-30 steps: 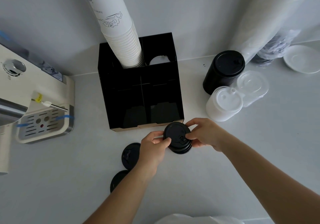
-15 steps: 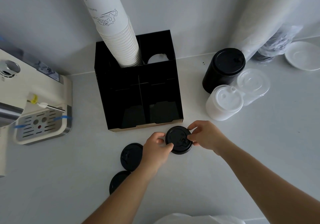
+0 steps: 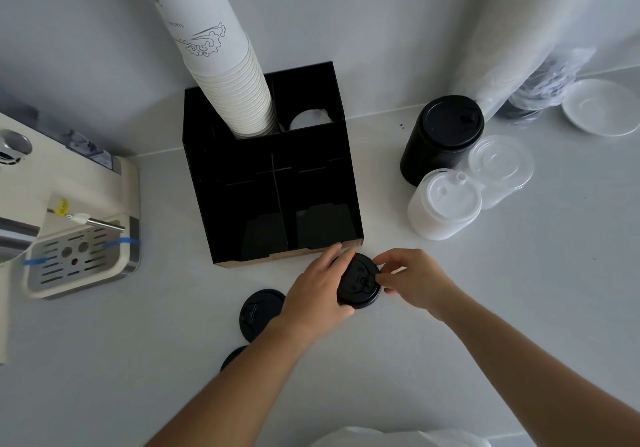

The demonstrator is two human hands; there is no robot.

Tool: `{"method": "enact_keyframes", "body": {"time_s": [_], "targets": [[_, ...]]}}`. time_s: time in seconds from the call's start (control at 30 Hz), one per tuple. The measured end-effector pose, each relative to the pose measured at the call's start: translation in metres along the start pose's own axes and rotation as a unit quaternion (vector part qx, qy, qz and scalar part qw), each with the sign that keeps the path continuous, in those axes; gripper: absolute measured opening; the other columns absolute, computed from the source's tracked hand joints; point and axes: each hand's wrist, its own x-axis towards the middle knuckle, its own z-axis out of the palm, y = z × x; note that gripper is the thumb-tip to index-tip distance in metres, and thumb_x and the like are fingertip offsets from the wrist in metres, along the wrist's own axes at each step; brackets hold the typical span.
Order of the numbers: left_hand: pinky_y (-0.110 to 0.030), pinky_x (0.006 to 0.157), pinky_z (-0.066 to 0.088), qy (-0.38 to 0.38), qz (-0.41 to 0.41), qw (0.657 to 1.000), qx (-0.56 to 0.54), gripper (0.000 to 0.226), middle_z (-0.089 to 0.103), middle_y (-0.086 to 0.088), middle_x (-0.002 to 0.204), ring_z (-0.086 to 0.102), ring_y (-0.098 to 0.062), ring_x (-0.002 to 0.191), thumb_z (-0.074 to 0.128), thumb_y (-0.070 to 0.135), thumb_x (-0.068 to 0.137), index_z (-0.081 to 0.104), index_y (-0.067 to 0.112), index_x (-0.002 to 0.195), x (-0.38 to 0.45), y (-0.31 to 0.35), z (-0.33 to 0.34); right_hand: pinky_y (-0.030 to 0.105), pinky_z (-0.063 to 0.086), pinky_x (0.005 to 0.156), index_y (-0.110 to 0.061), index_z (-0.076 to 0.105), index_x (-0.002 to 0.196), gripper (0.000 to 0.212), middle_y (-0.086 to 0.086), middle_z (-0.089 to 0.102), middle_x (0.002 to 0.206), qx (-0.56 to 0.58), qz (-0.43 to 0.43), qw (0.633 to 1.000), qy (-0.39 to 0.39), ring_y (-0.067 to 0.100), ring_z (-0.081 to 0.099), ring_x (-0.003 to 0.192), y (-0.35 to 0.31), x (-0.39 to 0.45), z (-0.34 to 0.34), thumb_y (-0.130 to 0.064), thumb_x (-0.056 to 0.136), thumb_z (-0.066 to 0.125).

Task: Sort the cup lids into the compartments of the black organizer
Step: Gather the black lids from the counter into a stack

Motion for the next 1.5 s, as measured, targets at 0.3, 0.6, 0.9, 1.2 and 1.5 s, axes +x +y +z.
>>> {"method": "enact_keyframes", "body": {"time_s": [0.3,0.6,0.9,1.2,1.5], "targets": [[-0.032,0.107,0.04,-0.001,-0.009,1.0,-0.021,0.085,0.029,0.007,0.153,0.037,-0.015,0.136,0.071,0.032,0.077,0.028,0.023,0.149,0.001,-0.005,0.002,0.017,0.045,0.056,-0.035,0.067,0.097,0.02,-0.006,0.072,0.096,0.039,0.005,0.999,-0.01,0.012,0.071,0.068,0.005,-0.004,0.0,-0.019,0.086,0.07],[-0.034,0.094,0.05,0.002,-0.076,0.997,-0.032,0.09,0.037,0.0,0.131,0.05,-0.021,0.118,0.077,0.045,0.067,0.033,0.023,0.143,0.002,-0.002,0.009,0.029,0.055,0.069,-0.025,0.067,0.115,0.033,-0.009,0.071,0.101,0.073,0.014,0.997,0.006,0.019,0.074,0.083,0.008,-0.003,0.008,-0.021,0.083,0.073],[-0.03,0.083,0.05,0.042,-0.128,0.988,-0.074,0.08,0.047,0.004,0.124,0.053,-0.017,0.108,0.075,0.055,0.061,0.041,0.023,0.126,-0.006,0.007,0.017,0.031,0.059,0.068,-0.021,0.068,0.092,0.02,-0.002,0.073,0.086,0.098,0.044,0.993,0.047,0.019,0.075,0.077,0.018,-0.005,0.026,-0.024,0.076,0.08],[-0.03,0.077,0.054,0.024,-0.185,0.972,-0.146,0.055,0.061,0.001,0.103,0.059,-0.015,0.093,0.066,0.048,0.079,0.046,0.027,0.125,-0.009,-0.002,0.016,0.017,0.045,0.061,-0.027,0.073,0.095,0.014,-0.006,0.071,0.093,0.073,-0.015,0.992,0.102,0.01,0.065,0.085,0.013,-0.001,0.019,-0.024,0.081,0.076],[-0.026,0.089,0.052,0.062,-0.176,0.966,-0.176,0.054,0.056,0.002,0.124,0.058,-0.014,0.109,0.065,0.035,0.086,0.046,0.025,0.135,-0.007,-0.002,0.02,0.027,0.05,0.064,-0.027,0.07,0.089,0.017,-0.005,0.07,0.09,0.065,0.026,0.994,0.089,0.017,0.067,0.084,0.023,-0.006,0.029,-0.033,0.076,0.08]]}}
